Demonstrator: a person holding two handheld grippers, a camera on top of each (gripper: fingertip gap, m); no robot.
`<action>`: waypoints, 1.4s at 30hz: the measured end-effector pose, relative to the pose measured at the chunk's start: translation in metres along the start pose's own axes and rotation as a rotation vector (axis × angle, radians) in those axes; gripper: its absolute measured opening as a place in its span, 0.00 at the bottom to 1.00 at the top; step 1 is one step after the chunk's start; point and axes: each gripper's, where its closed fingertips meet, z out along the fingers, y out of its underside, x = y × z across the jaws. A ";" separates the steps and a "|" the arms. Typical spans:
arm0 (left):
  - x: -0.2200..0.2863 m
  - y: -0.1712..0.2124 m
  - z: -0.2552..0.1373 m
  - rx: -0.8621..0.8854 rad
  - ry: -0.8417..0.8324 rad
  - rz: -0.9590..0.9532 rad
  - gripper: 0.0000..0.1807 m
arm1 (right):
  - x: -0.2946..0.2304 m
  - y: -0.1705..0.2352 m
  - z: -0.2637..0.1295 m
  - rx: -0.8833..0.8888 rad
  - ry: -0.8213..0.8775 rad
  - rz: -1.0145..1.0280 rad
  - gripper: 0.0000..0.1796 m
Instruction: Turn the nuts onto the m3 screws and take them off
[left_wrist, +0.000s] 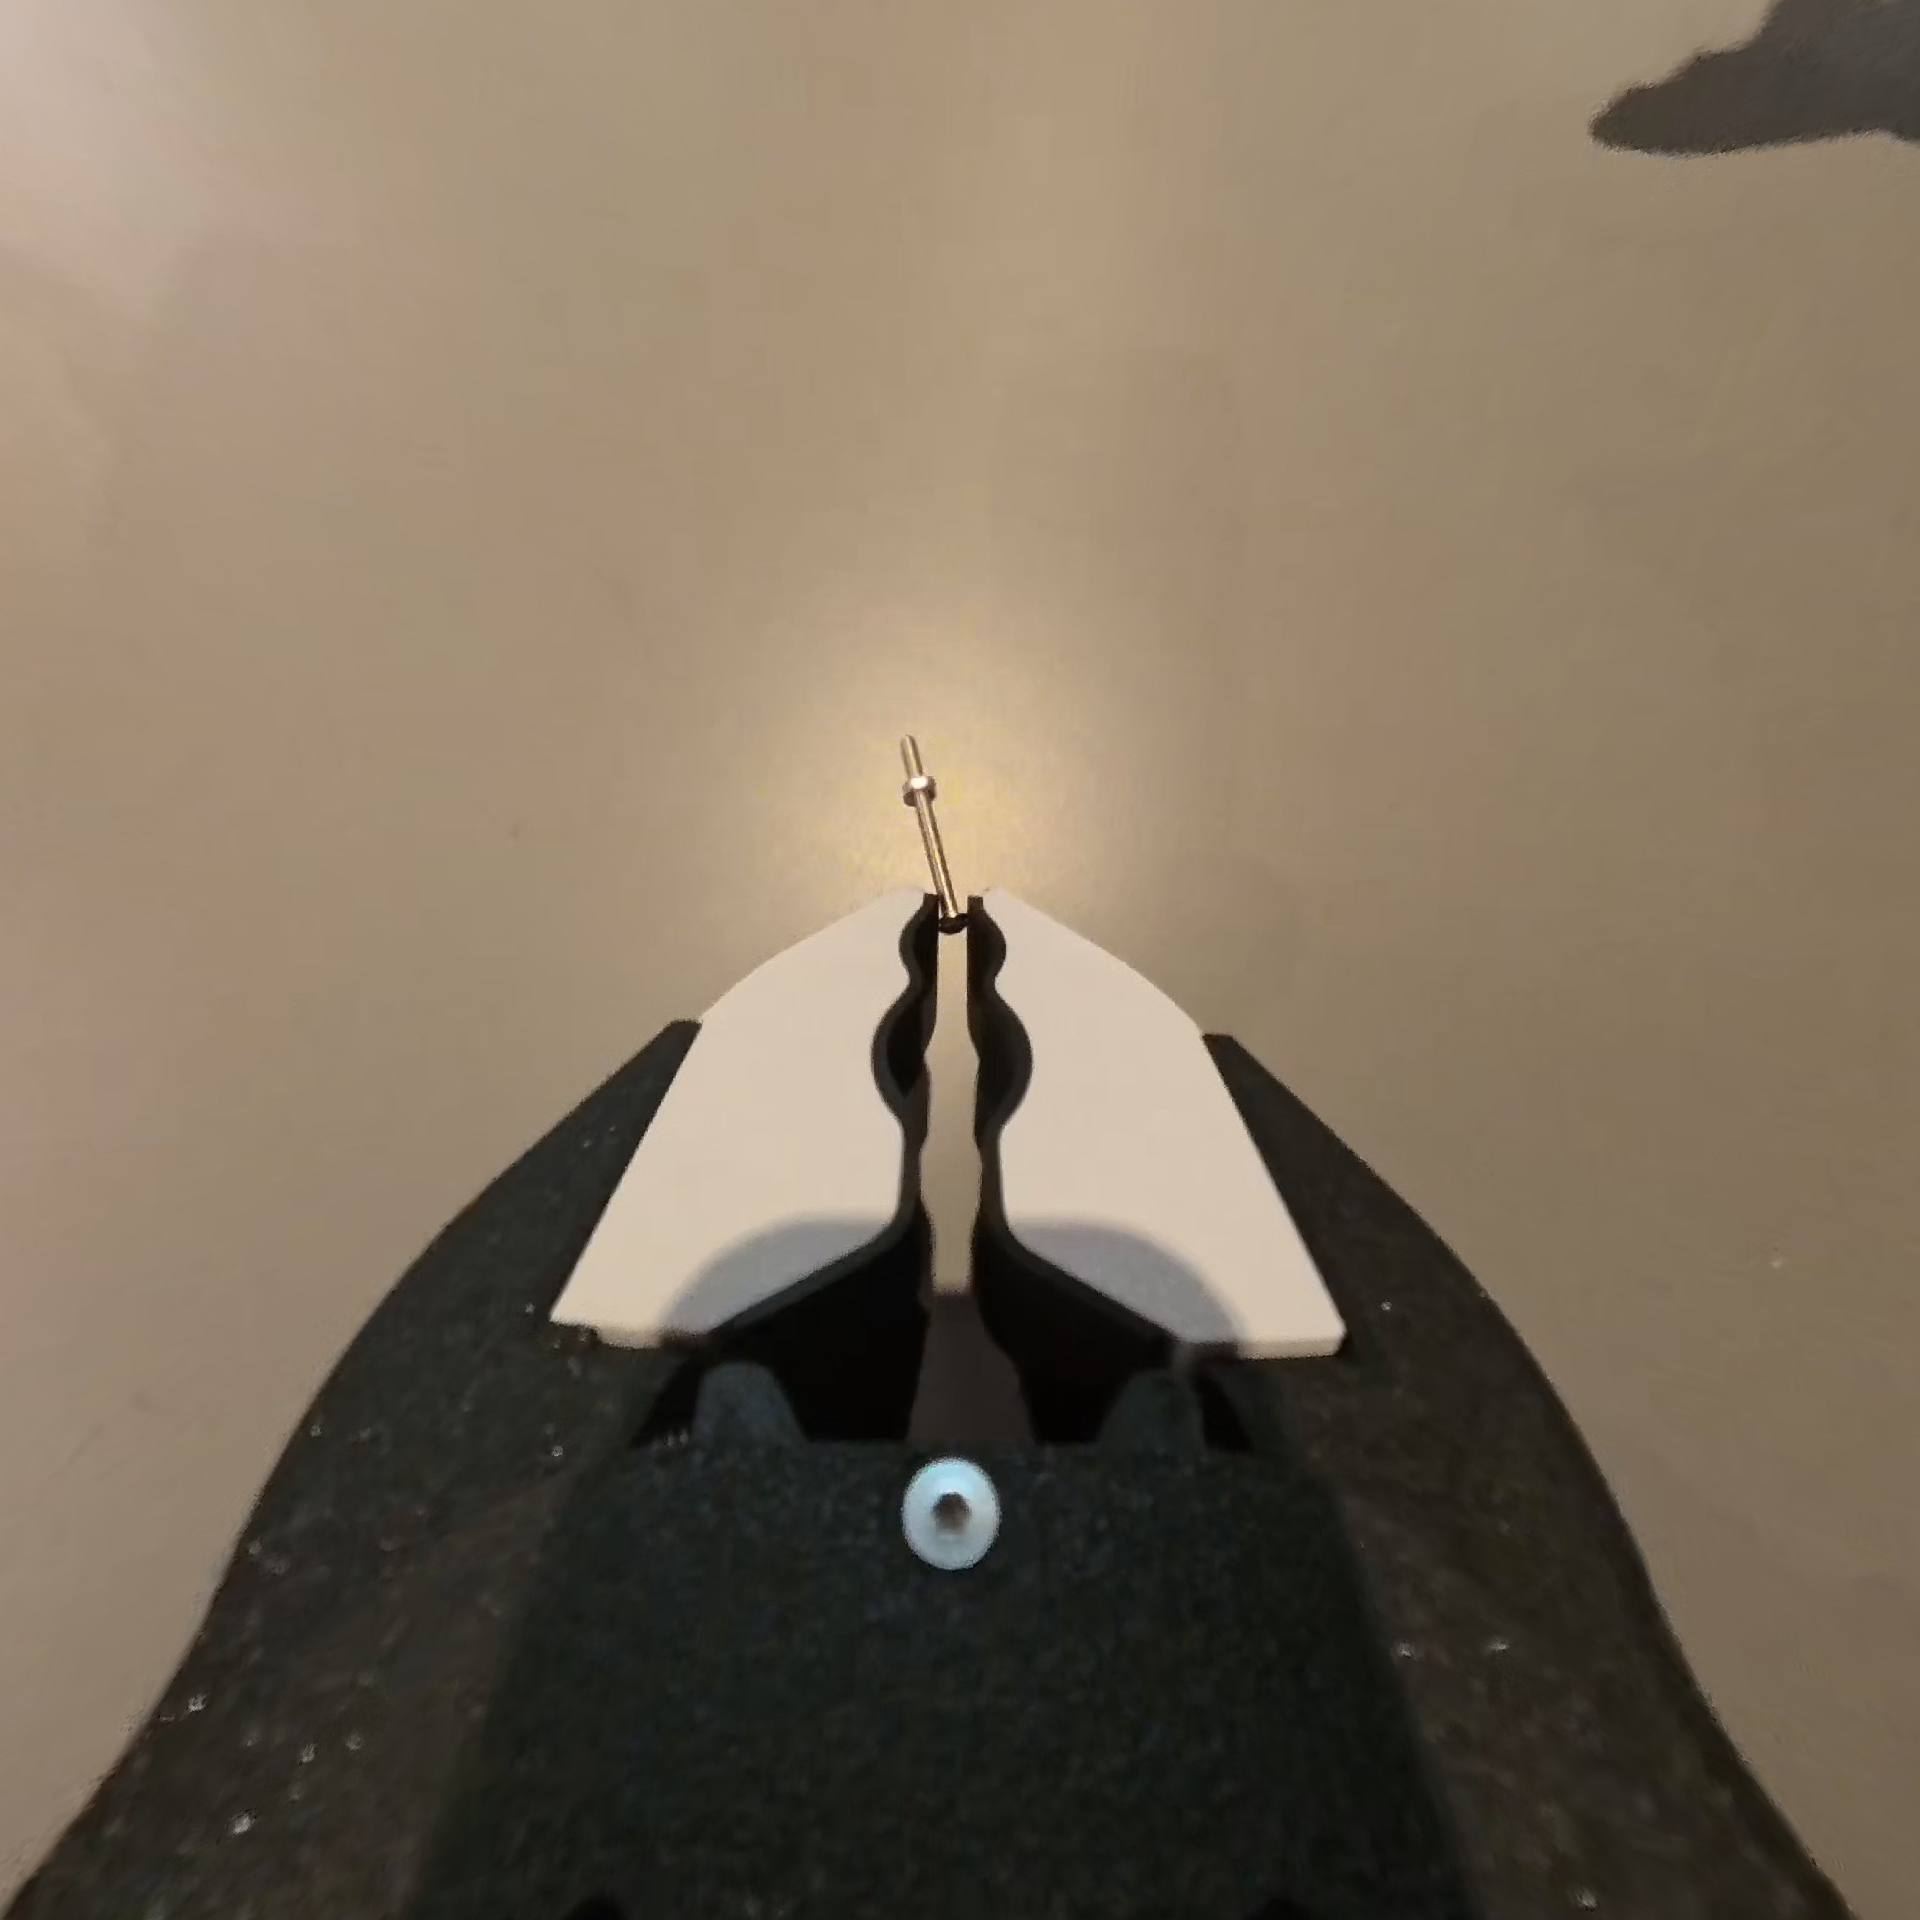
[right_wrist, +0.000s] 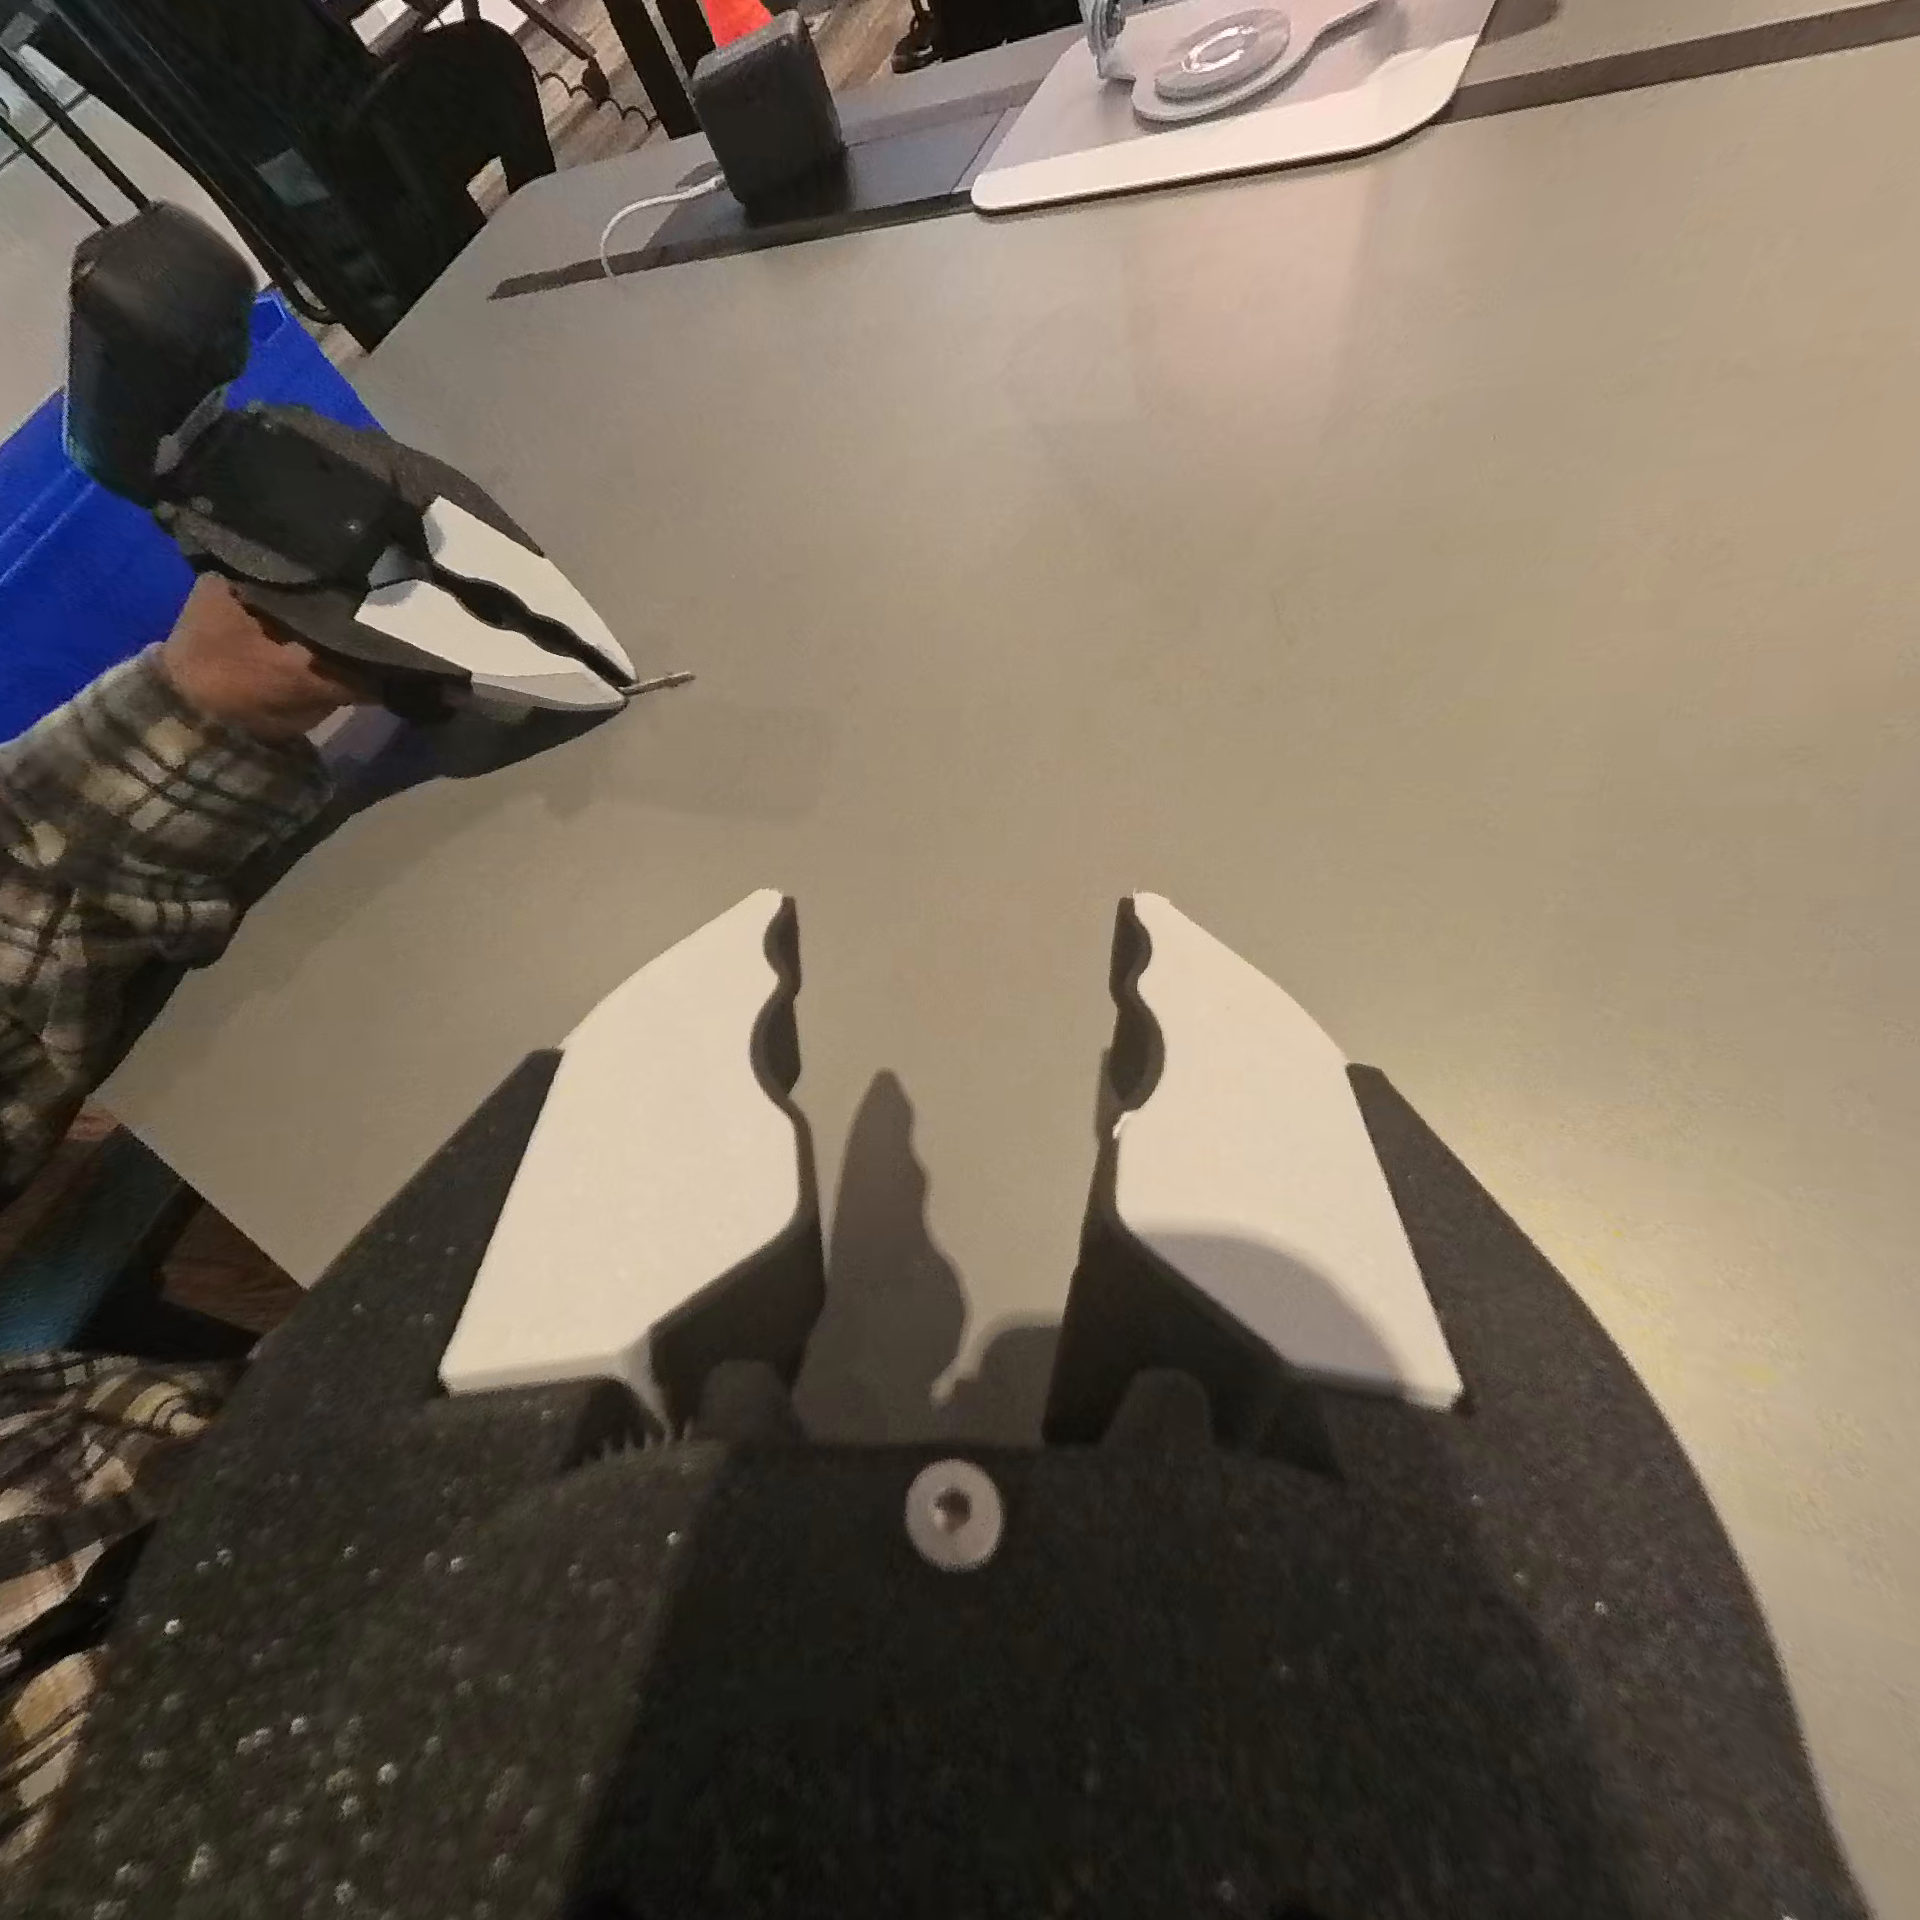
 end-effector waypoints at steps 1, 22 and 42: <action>0.000 0.000 0.000 -0.002 0.000 -0.009 0.02 | -0.001 0.000 0.000 -0.003 -0.001 -0.001 0.32; -0.006 -0.082 -0.056 0.498 -0.042 -0.128 0.02 | -0.031 -0.051 0.019 0.147 -0.220 0.053 0.30; 0.004 -0.144 -0.102 1.002 0.075 -0.193 0.02 | -0.151 -0.145 0.128 0.255 -1.011 0.188 0.17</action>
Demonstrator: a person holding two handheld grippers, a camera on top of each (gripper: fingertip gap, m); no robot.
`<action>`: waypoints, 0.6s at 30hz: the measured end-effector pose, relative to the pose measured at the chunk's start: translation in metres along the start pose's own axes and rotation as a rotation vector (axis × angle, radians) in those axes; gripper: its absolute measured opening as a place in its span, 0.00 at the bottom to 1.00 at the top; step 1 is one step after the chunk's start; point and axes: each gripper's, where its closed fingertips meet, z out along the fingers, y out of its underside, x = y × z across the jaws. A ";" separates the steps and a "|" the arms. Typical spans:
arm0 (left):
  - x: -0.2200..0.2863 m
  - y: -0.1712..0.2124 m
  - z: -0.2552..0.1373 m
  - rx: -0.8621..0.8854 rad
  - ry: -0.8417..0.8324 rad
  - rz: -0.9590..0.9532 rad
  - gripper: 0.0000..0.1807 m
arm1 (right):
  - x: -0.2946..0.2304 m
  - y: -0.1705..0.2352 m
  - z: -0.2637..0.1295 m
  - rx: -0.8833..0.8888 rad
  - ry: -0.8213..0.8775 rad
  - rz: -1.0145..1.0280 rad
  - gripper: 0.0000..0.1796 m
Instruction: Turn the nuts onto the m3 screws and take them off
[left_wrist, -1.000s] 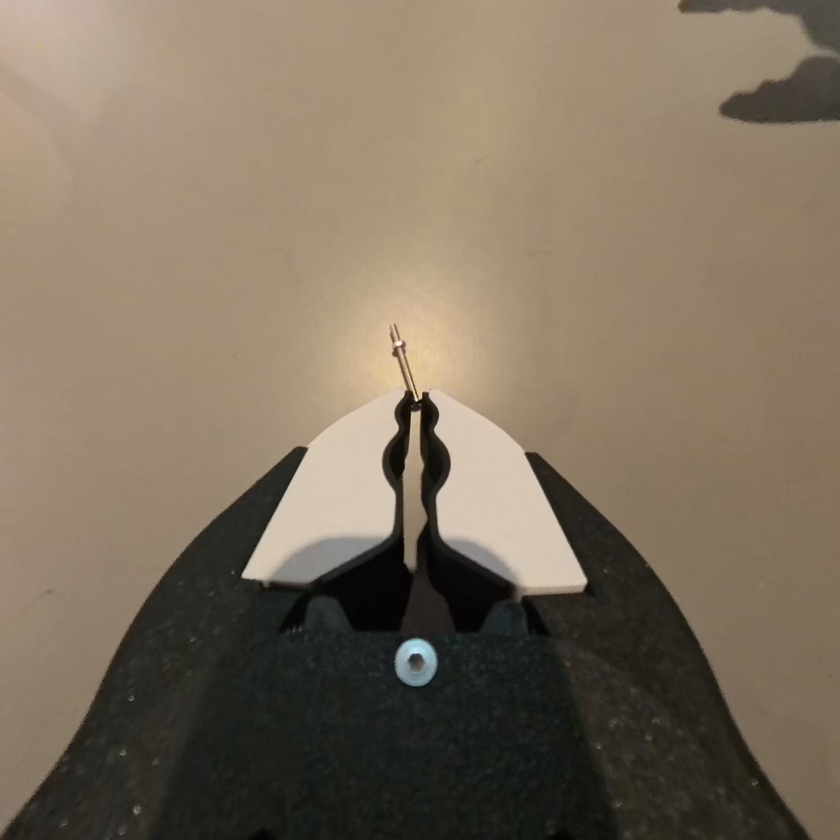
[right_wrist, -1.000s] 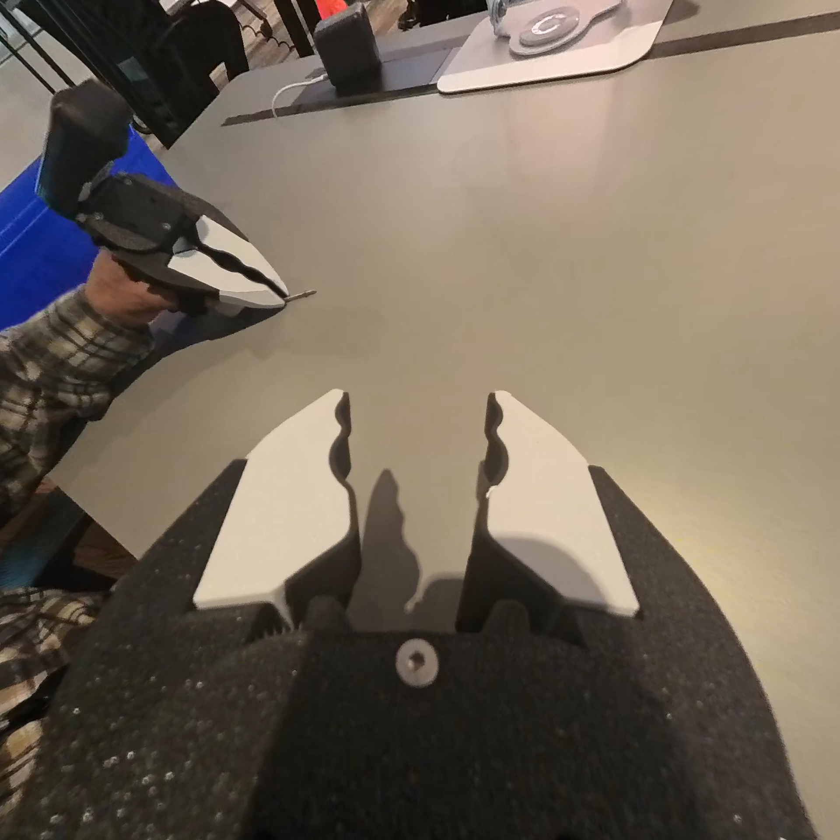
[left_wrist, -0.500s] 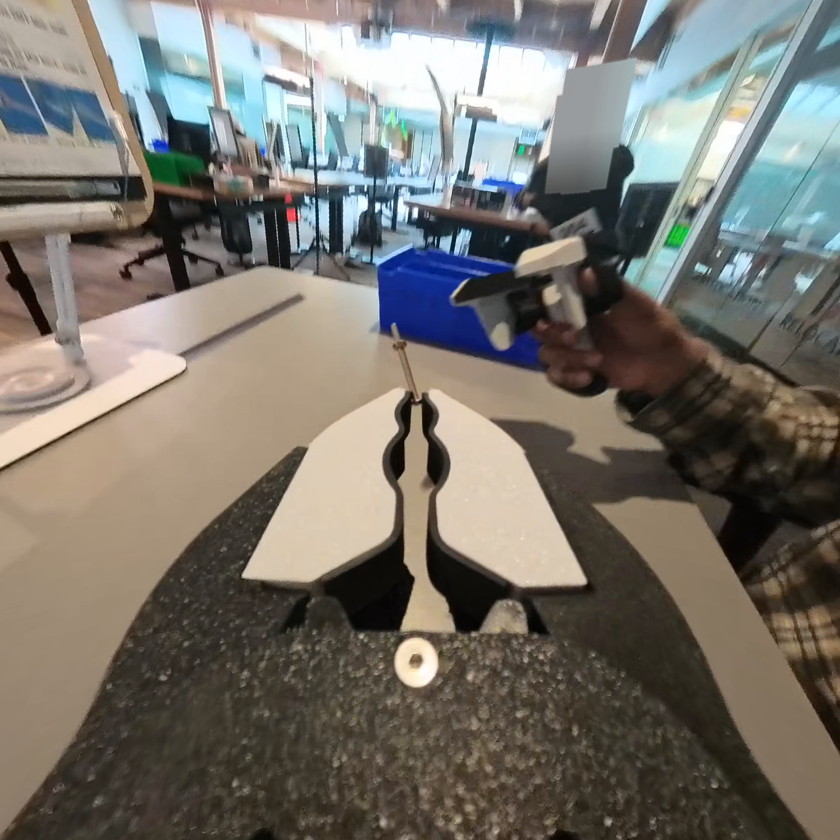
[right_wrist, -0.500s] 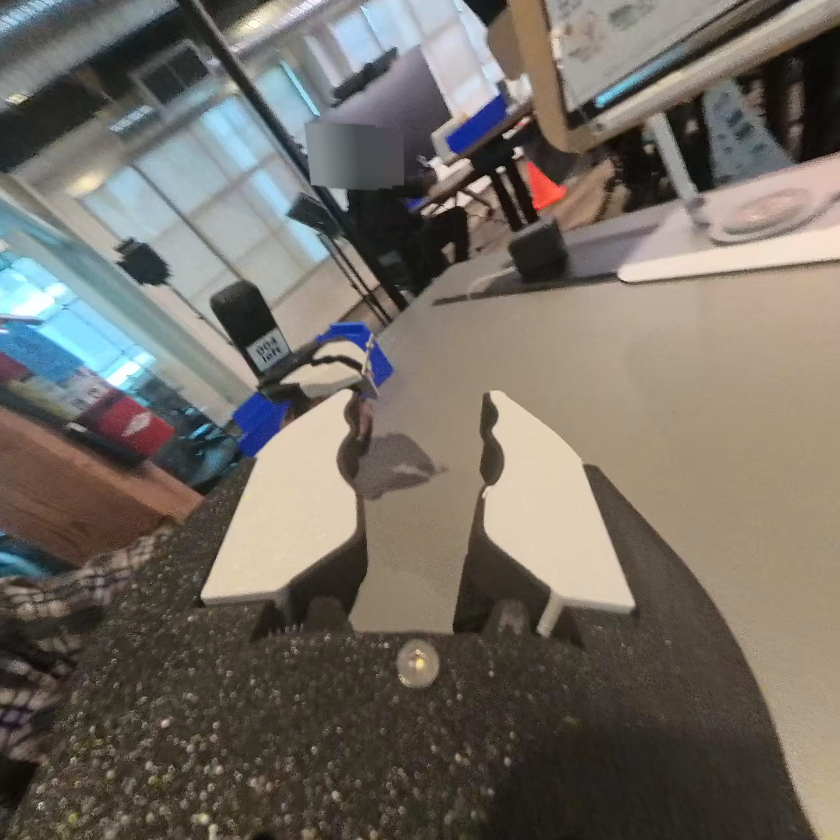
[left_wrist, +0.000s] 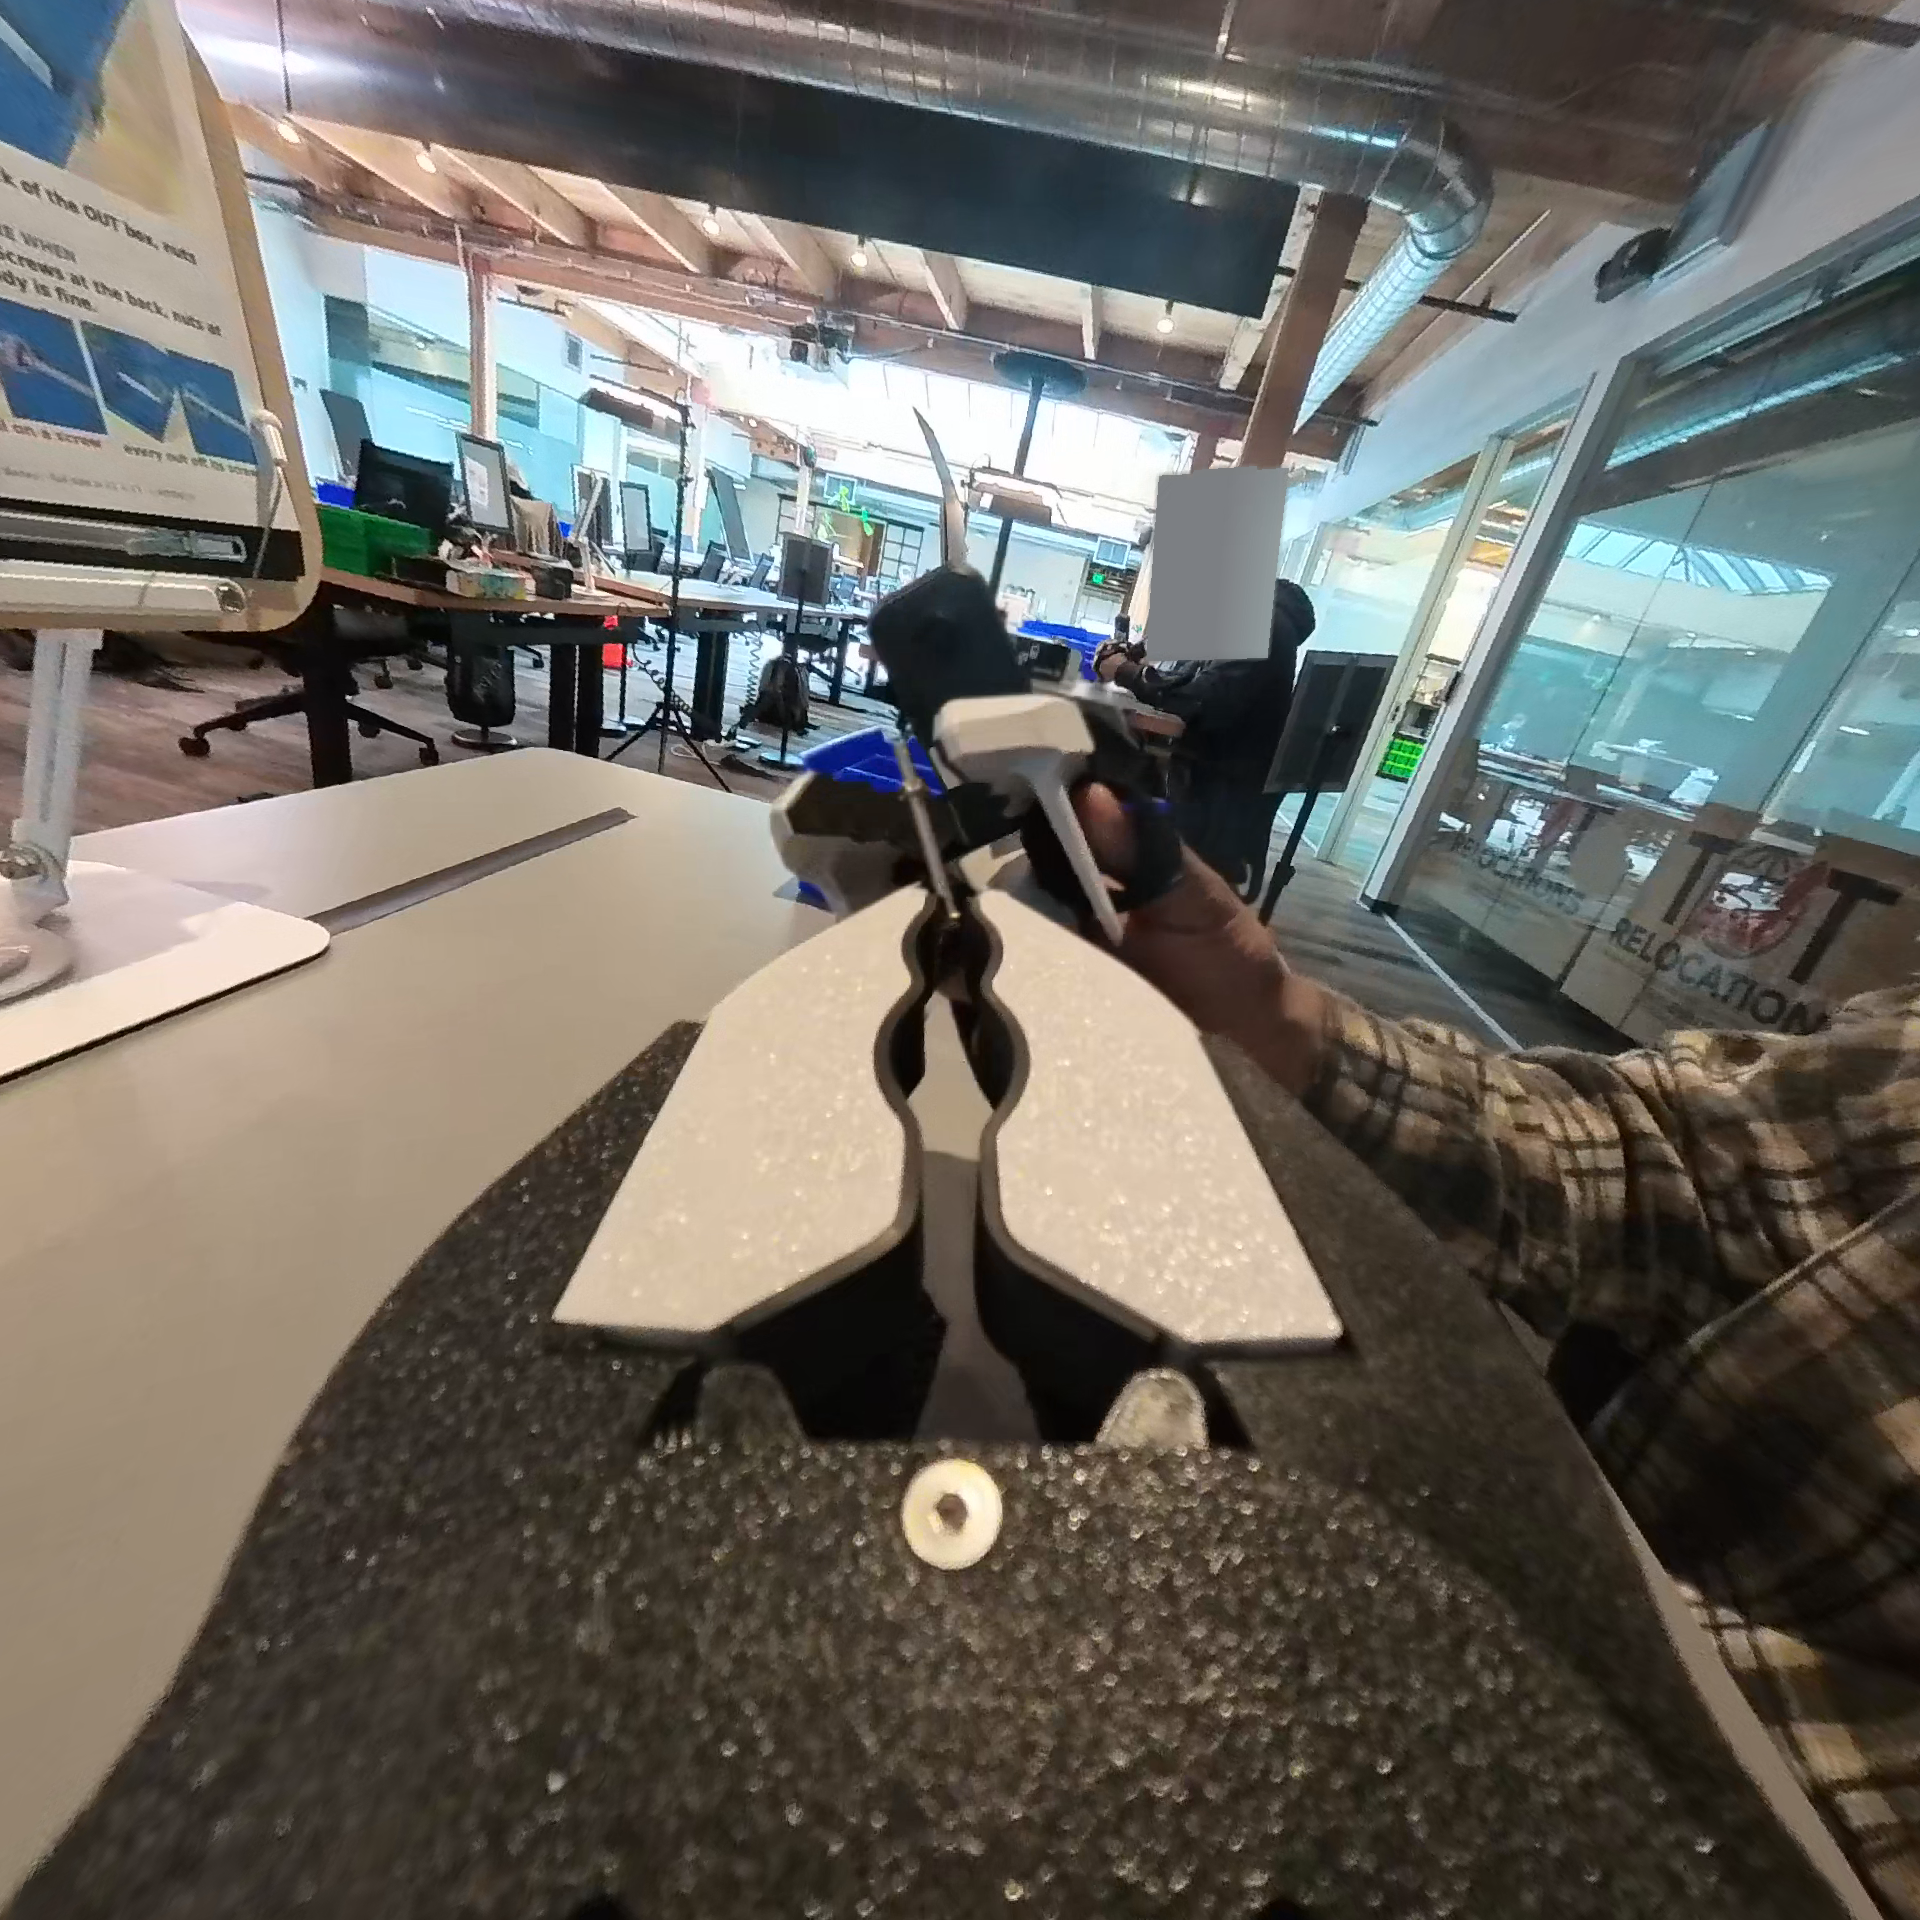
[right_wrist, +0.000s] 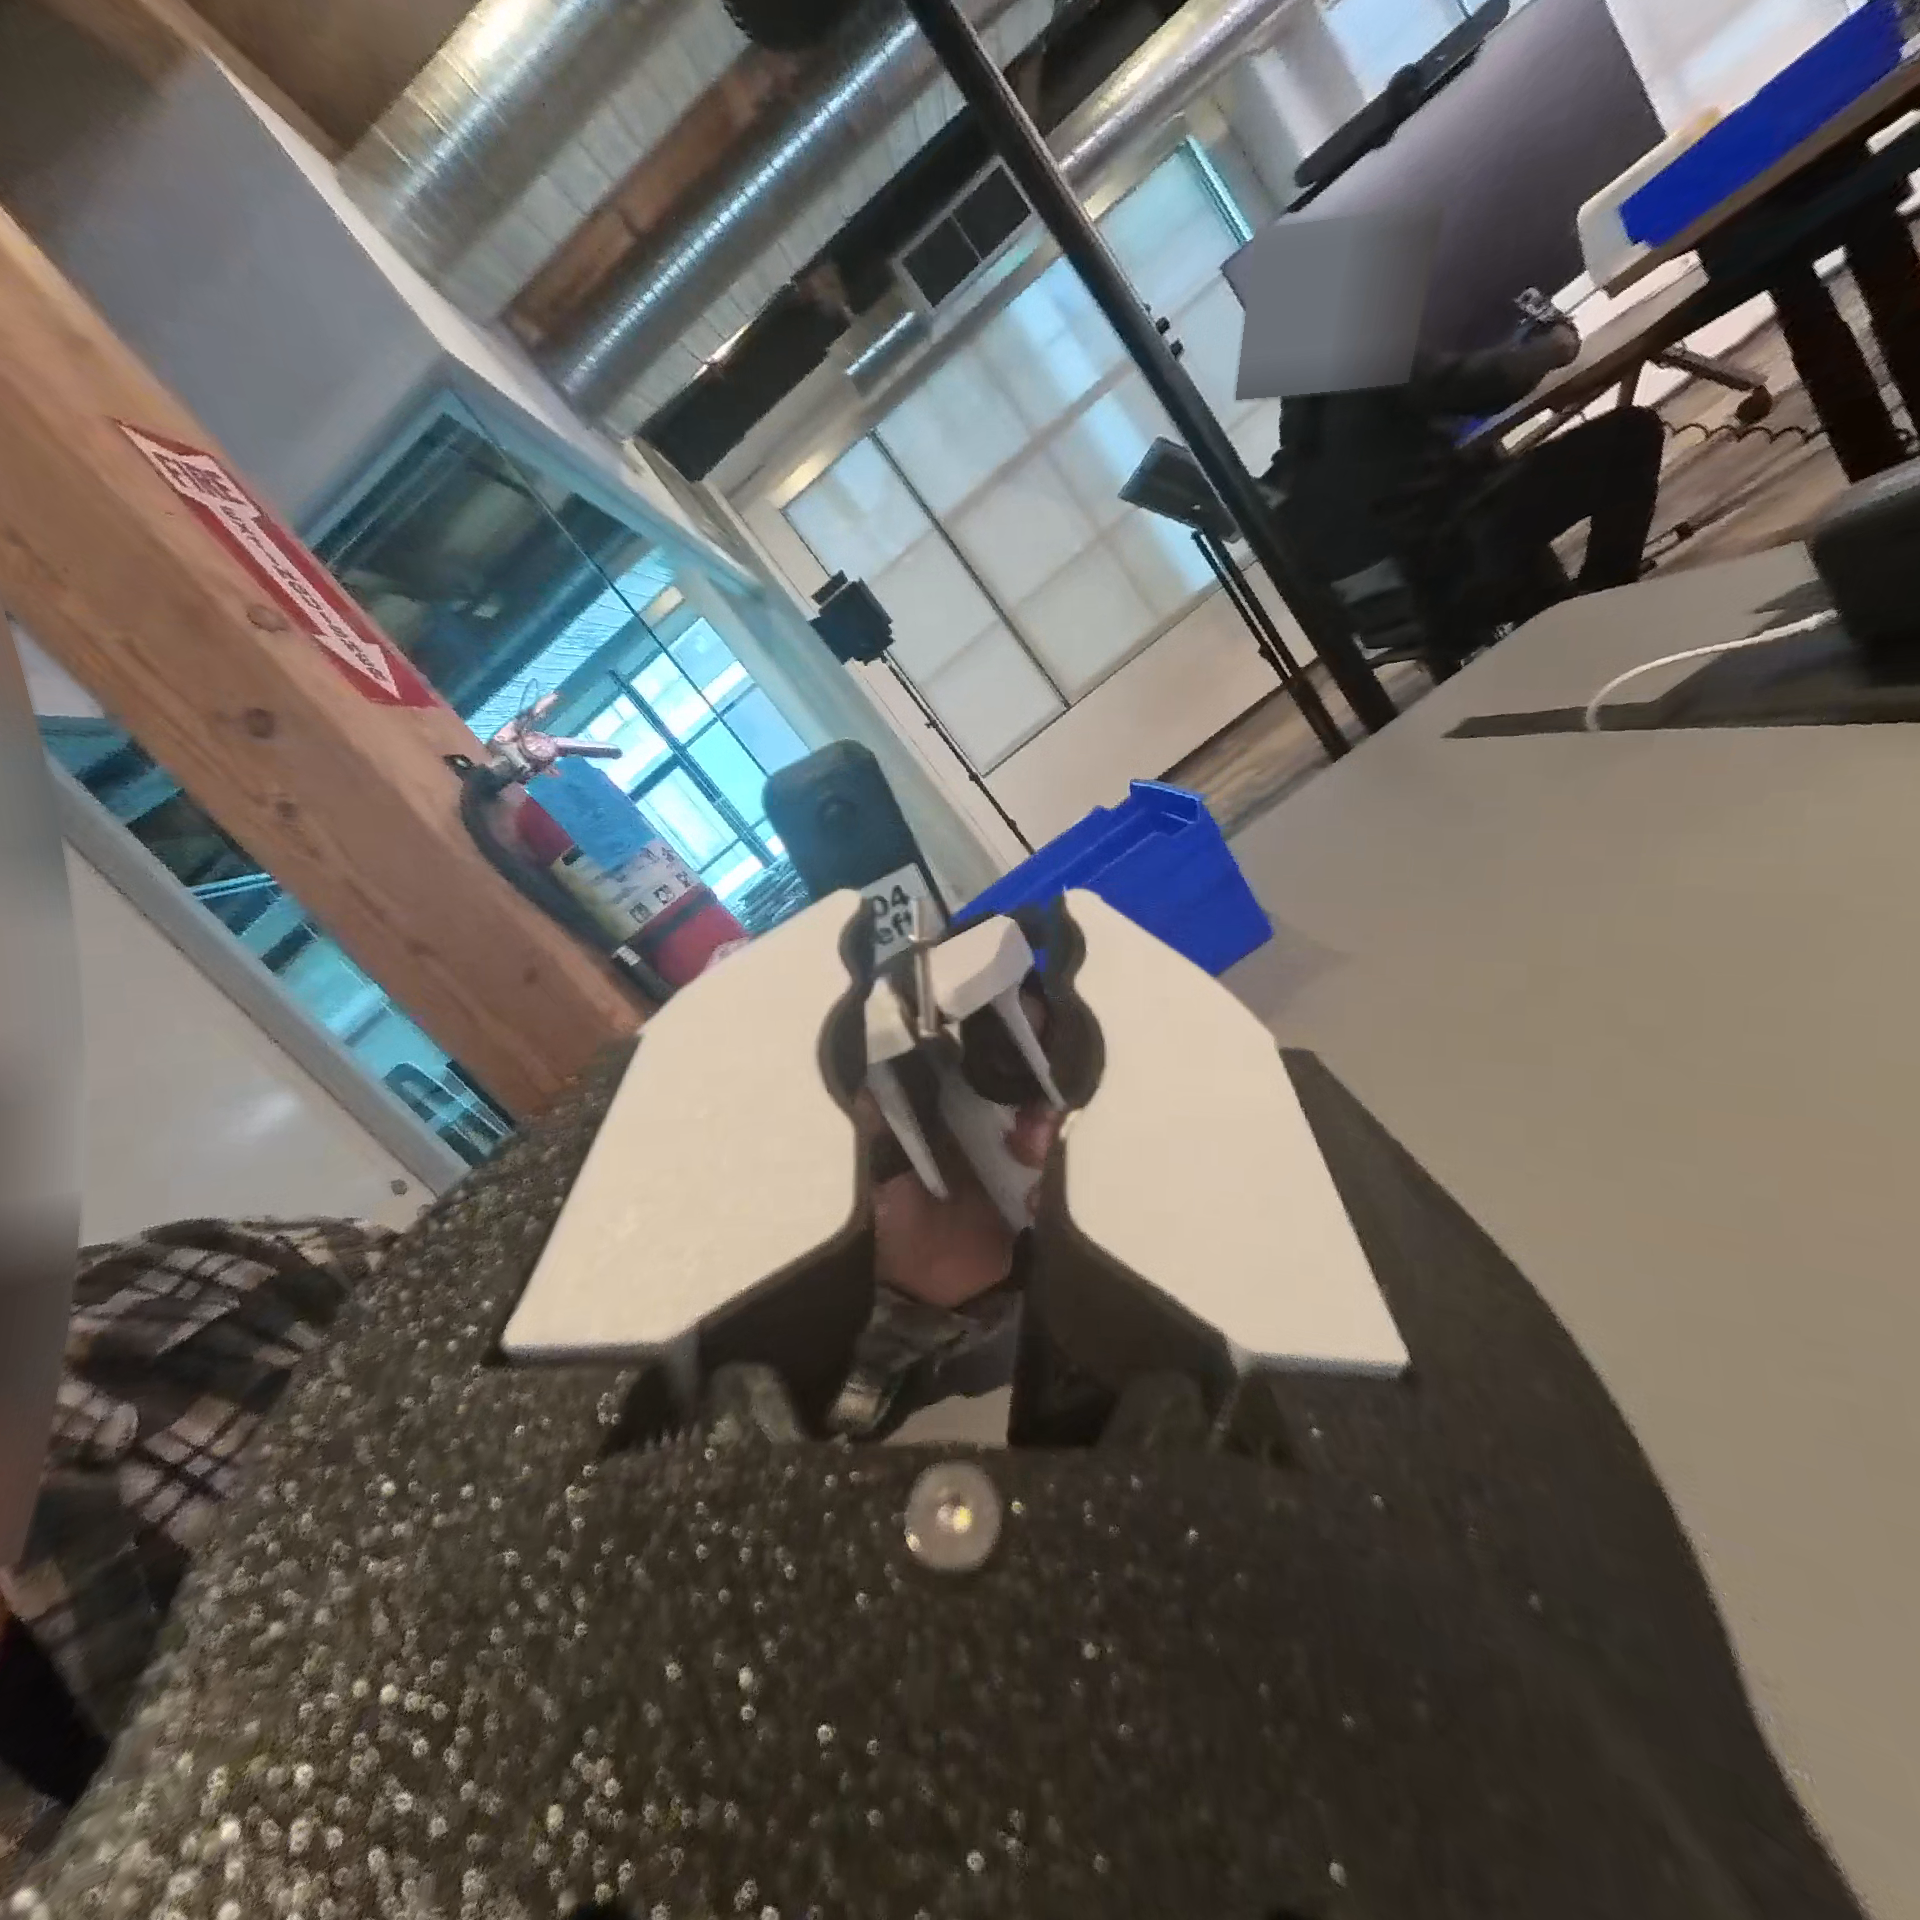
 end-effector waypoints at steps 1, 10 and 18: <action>0.001 -0.001 0.000 0.005 0.000 0.002 0.02 | 0.001 0.002 0.001 -0.006 0.000 0.000 0.17; 0.004 0.004 0.005 -0.031 0.005 0.022 0.02 | -0.004 0.006 0.003 -0.025 -0.036 -0.002 0.11; 0.004 0.008 0.007 -0.047 0.023 0.008 0.02 | -0.011 0.008 0.004 -0.057 -0.050 -0.034 0.01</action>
